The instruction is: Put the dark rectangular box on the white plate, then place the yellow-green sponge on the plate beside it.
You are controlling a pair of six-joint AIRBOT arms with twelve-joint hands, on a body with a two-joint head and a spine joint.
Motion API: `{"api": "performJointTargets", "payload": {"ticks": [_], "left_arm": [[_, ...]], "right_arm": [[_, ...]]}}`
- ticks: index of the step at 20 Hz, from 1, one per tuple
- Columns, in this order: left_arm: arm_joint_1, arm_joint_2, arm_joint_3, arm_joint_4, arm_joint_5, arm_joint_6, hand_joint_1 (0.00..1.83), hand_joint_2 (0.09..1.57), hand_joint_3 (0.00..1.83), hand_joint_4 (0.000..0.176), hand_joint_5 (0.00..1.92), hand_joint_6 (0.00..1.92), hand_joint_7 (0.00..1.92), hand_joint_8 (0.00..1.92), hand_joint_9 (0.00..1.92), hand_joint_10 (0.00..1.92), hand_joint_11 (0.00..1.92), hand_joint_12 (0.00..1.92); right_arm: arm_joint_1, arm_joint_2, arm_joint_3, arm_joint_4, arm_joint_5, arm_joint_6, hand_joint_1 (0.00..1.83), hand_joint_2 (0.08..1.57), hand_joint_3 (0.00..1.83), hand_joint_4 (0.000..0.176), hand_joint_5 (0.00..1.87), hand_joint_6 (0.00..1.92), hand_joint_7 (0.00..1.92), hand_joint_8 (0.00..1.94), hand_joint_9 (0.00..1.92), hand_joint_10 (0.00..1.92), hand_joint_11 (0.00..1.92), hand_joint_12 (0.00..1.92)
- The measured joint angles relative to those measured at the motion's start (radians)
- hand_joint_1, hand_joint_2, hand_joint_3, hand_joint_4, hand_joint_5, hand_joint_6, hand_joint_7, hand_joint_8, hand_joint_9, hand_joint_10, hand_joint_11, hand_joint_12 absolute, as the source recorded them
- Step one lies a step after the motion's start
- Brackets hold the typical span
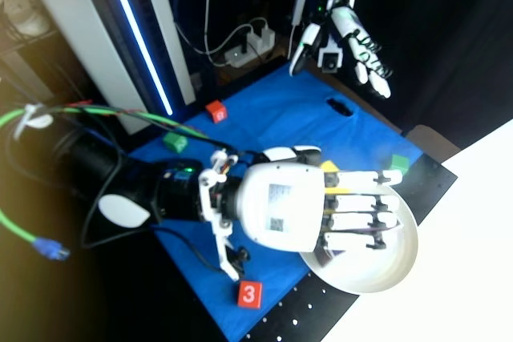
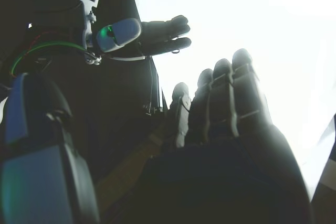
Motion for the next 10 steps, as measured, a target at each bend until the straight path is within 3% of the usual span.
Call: {"api": "performJointTargets", "payload": {"ticks": [1, 2, 3, 4, 6, 7, 8, 9, 10], "left_arm": [[0.0, 0.0, 0.0, 0.0, -0.009, -0.002, 0.76, 0.87, 0.0, 0.141, 0.04, 0.01, 0.04, 0.01, 0.03, 0.01, 0.02, 0.01], [0.0, 0.0, 0.0, 0.001, -0.014, -0.003, 0.75, 0.87, 0.0, 0.169, 0.05, 0.01, 0.04, 0.01, 0.03, 0.01, 0.04, 0.02], [0.001, 0.0, 0.0, 0.0, -0.02, -0.003, 0.75, 0.87, 0.0, 0.175, 0.05, 0.01, 0.03, 0.01, 0.03, 0.0, 0.04, 0.02], [0.001, 0.002, 0.0, -0.003, -0.029, -0.003, 0.75, 0.86, 0.0, 0.176, 0.06, 0.01, 0.04, 0.01, 0.04, 0.01, 0.06, 0.03], [0.002, 0.023, -0.002, -0.003, -0.045, -0.003, 0.73, 0.85, 0.0, 0.176, 0.05, 0.0, 0.04, 0.0, 0.07, 0.01, 0.09, 0.05], [0.002, 0.029, -0.002, -0.006, -0.058, -0.003, 0.72, 0.84, 0.0, 0.165, 0.05, 0.0, 0.03, 0.0, 0.08, 0.02, 0.11, 0.06], [0.002, 0.038, -0.005, -0.007, -0.073, -0.003, 0.65, 0.78, 0.0, 0.134, 0.05, 0.0, 0.05, 0.0, 0.12, 0.01, 0.18, 0.11], [0.002, 0.041, -0.005, -0.007, -0.091, -0.004, 0.72, 0.81, 0.01, 0.115, 0.03, 0.0, 0.03, 0.0, 0.07, 0.0, 0.13, 0.09], [0.002, 0.045, -0.012, -0.007, -0.098, -0.003, 0.74, 0.81, 0.0, 0.143, 0.0, 0.0, 0.01, 0.0, 0.05, 0.0, 0.13, 0.1]], "right_arm": [[0.0, 0.026, -0.025, -0.005, 0.021, 0.0, 0.88, 0.86, 0.0, 0.134, 0.42, 0.0, 0.4, 0.0, 0.3, 0.0, 0.0, 0.46], [0.0, 0.045, -0.039, -0.008, 0.045, 0.0, 0.87, 0.86, 0.0, 0.149, 0.41, 0.0, 0.37, 0.0, 0.28, 0.0, 0.0, 0.4], [0.0, 0.065, -0.052, -0.003, 0.07, 0.0, 0.86, 0.85, 0.0, 0.148, 0.4, 0.0, 0.35, 0.0, 0.26, 0.0, 0.0, 0.33], [0.0, 0.095, -0.076, 0.002, 0.095, 0.0, 0.88, 0.86, 0.0, 0.125, 0.38, 0.0, 0.33, 0.0, 0.22, 0.01, 0.0, 0.18], [-0.009, 0.157, -0.126, 0.013, 0.155, -0.002, 0.85, 0.87, 0.0, 0.114, 0.38, 0.0, 0.32, 0.0, 0.24, 0.0, 0.0, 0.29], [-0.018, 0.18, -0.15, 0.024, 0.185, -0.018, 0.85, 0.87, 0.0, 0.106, 0.38, 0.0, 0.32, 0.0, 0.23, 0.0, 0.0, 0.28], [-0.042, 0.218, -0.196, 0.049, 0.222, -0.053, 0.9, 0.85, 0.0, 0.102, 0.4, 0.0, 0.34, 0.0, 0.26, 0.0, 0.0, 0.44], [-0.076, 0.255, -0.244, 0.075, 0.265, -0.08, 0.91, 0.85, 0.0, 0.113, 0.41, 0.0, 0.35, 0.0, 0.26, 0.0, 0.0, 0.55], [-0.097, 0.271, -0.264, 0.083, 0.291, -0.093, 0.91, 0.84, 0.0, 0.108, 0.4, 0.0, 0.4, 0.0, 0.39, 0.02, 0.0, 1.01]]}}
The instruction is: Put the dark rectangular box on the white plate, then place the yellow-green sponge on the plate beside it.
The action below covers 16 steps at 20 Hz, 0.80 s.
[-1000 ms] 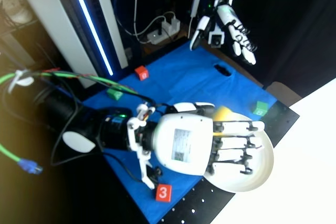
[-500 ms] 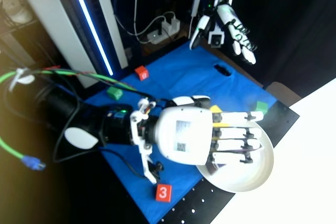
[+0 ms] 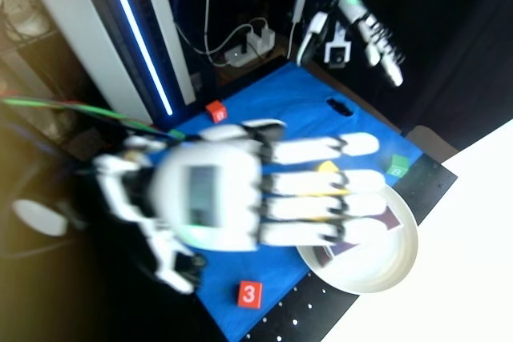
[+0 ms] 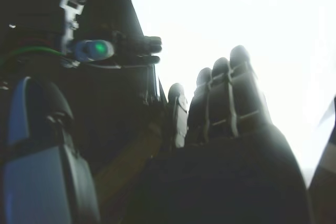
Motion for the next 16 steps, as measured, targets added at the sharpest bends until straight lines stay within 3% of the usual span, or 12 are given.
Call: {"api": "performJointTargets", "payload": {"ticks": [1, 2, 3, 5, 6, 9, 10, 12, 13, 14, 15, 16], "left_arm": [[0.001, 0.005, -0.006, 0.006, -0.027, -0.002, 0.73, 0.81, 0.0, 0.169, 0.0, 0.0, 0.0, 0.0, 0.03, 0.0, 0.11, 0.1], [0.002, 0.01, -0.014, 0.009, -0.048, 0.0, 0.65, 0.83, 0.01, 0.175, 0.0, 0.0, 0.0, 0.0, 0.04, 0.0, 0.1, 0.1], [0.009, 0.017, -0.023, 0.013, -0.085, -0.003, 0.59, 0.85, 0.01, 0.176, 0.0, 0.0, 0.0, 0.0, 0.06, 0.0, 0.03, 0.34], [0.017, 0.024, -0.031, 0.005, -0.135, -0.003, 0.49, 0.95, 0.02, 0.176, 0.0, 0.0, 0.0, 0.0, 0.04, 0.0, 0.0, 0.45], [0.027, 0.026, -0.042, -0.016, -0.161, -0.003, 0.47, 0.97, 0.01, 0.176, 0.0, 0.0, 0.0, 0.0, 0.06, 0.01, 0.0, 0.53], [0.09, 0.027, -0.074, -0.056, -0.235, -0.003, 0.37, 1.09, 0.02, 0.176, 0.0, 0.0, 0.0, 0.0, 0.04, 0.0, 0.0, 0.51], [0.108, 0.027, -0.081, -0.065, -0.251, -0.003, 0.44, 1.08, 0.0, 0.176, 0.01, 0.0, 0.0, 0.0, 0.01, 0.0, 0.0, 0.39], [0.142, 0.029, -0.1, -0.096, -0.308, -0.003, 0.41, 1.05, 0.0, 0.176, 0.01, 0.0, 0.0, 0.0, 0.02, 0.0, 0.0, 0.4], [0.166, 0.034, -0.104, -0.106, -0.329, -0.003, 0.4, 1.05, 0.0, 0.176, 0.0, 0.0, 0.0, 0.0, 0.0, 0.0, 0.0, 0.04], [0.184, 0.038, -0.112, -0.123, -0.336, -0.003, 0.4, 1.05, 0.0, 0.176, 0.0, 0.0, 0.0, 0.0, 0.0, 0.0, 0.0, 0.04], [0.2, 0.04, -0.122, -0.145, -0.353, -0.003, 0.39, 1.04, 0.0, 0.176, 0.0, 0.0, 0.0, 0.0, 0.0, 0.0, 0.0, 0.01], [0.214, 0.042, -0.124, -0.154, -0.362, -0.003, 0.38, 1.04, 0.0, 0.176, 0.0, 0.0, 0.0, 0.0, 0.0, 0.0, 0.0, 0.0]], "right_arm": [[-0.052, 0.042, -0.052, 0.033, 0.051, -0.018, 0.92, 0.85, 0.0, 0.097, 0.38, 0.0, 0.39, 0.01, 0.39, 0.01, 0.0, 0.95], [-0.093, 0.068, -0.084, 0.059, 0.093, -0.031, 0.92, 0.87, 0.01, 0.083, 0.34, 0.01, 0.3, 0.02, 0.2, 0.03, 0.0, 0.46], [-0.152, 0.105, -0.131, 0.109, 0.15, -0.058, 0.9, 0.87, 0.01, 0.071, 0.34, 0.0, 0.29, 0.01, 0.14, 0.01, 0.0, 0.13], [-0.262, 0.159, -0.2, 0.205, 0.262, -0.081, 0.93, 0.86, 0.0, 0.065, 0.33, 0.0, 0.3, 0.01, 0.14, 0.01, 0.01, 0.06], [-0.326, 0.181, -0.229, 0.249, 0.322, -0.082, 0.91, 0.89, 0.0, 0.052, 0.27, 0.0, 0.26, 0.0, 0.17, 0.0, 0.0, 0.19], [-0.494, 0.212, -0.321, 0.353, 0.472, -0.084, 0.84, 0.83, 0.0, 0.105, 0.16, 0.0, 0.22, 0.0, 0.19, 0.0, 0.0, 0.05], [-0.537, 0.211, -0.347, 0.378, 0.512, -0.084, 0.81, 0.81, 0.0, 0.128, 0.15, 0.0, 0.22, 0.0, 0.18, 0.0, 0.0, 0.01], [-0.589, 0.217, -0.383, 0.396, 0.574, -0.084, 0.77, 0.83, 0.0, 0.128, 0.07, 0.0, 0.17, 0.0, 0.13, 0.0, 0.01, 0.01], [-0.607, 0.225, -0.397, 0.404, 0.592, -0.085, 0.69, 0.84, 0.0, 0.156, 0.03, 0.0, 0.15, 0.01, 0.11, 0.01, 0.0, 0.0], [-0.618, 0.225, -0.4, 0.415, 0.602, -0.085, 0.69, 0.84, 0.0, 0.156, 0.03, 0.0, 0.15, 0.01, 0.11, 0.01, 0.0, 0.0], [-0.627, 0.225, -0.4, 0.435, 0.606, -0.085, 0.68, 0.82, 0.0, 0.169, 0.02, 0.0, 0.16, 0.01, 0.13, 0.02, 0.0, 0.0], [-0.632, 0.226, -0.4, 0.455, 0.605, -0.085, 0.66, 0.82, 0.0, 0.161, 0.01, 0.0, 0.16, 0.01, 0.14, 0.02, 0.0, 0.0]]}}
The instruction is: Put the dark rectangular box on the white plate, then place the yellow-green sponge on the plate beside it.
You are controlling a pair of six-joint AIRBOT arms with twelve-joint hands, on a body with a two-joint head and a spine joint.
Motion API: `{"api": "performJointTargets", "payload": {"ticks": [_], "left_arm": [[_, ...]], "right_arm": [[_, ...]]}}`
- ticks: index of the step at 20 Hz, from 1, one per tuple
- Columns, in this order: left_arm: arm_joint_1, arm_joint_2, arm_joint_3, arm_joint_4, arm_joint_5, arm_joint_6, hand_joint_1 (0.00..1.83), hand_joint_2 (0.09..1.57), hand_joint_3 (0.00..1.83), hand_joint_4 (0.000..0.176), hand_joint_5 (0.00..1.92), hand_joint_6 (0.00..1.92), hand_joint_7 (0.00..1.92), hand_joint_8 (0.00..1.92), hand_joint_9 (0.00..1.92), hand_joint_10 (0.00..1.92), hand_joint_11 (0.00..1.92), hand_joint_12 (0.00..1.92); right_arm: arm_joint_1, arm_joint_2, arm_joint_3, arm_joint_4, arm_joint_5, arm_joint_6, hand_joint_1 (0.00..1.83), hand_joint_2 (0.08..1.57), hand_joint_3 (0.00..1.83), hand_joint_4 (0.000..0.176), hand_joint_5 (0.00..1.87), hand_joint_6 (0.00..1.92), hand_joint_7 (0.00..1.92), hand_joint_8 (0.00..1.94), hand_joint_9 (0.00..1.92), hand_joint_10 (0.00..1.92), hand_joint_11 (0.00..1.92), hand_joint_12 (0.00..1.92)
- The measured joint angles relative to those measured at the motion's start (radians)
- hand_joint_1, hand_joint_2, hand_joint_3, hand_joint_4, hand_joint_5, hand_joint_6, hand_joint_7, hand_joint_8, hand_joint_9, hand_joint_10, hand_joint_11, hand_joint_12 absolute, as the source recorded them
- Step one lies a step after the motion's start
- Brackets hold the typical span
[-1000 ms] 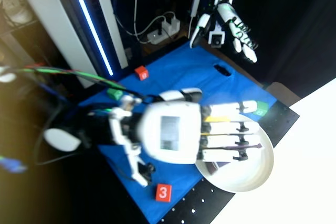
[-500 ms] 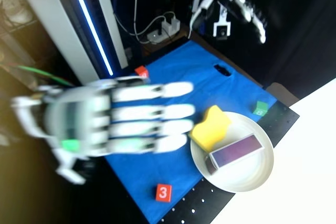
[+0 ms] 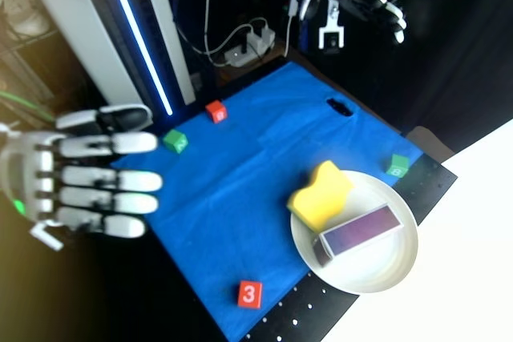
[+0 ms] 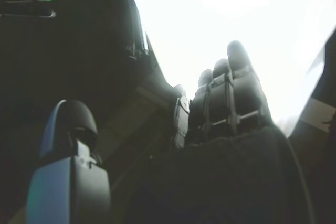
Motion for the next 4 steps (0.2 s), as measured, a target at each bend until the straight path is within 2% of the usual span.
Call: {"api": "performJointTargets", "payload": {"ticks": [2, 4], "left_arm": [[0.007, 0.004, -0.004, -0.012, -0.01, 0.0, 0.4, 1.04, 0.0, 0.176, 0.01, 0.0, 0.0, 0.0, 0.0, 0.0, 0.0, 0.0], [0.007, 0.004, -0.003, -0.009, -0.021, 0.0, 0.39, 1.02, 0.0, 0.176, 0.0, 0.0, 0.0, 0.0, 0.0, 0.0, 0.0, 0.0]], "right_arm": [[-0.003, 0.0, 0.0, 0.018, -0.001, 0.0, 0.67, 0.82, 0.0, 0.166, 0.03, 0.01, 0.17, 0.01, 0.13, 0.01, 0.0, 0.0], [-0.003, 0.0, 0.0, 0.01, 0.001, 0.0, 0.64, 0.86, 0.01, 0.151, 0.02, 0.0, 0.17, 0.01, 0.12, 0.01, 0.0, 0.0]]}}
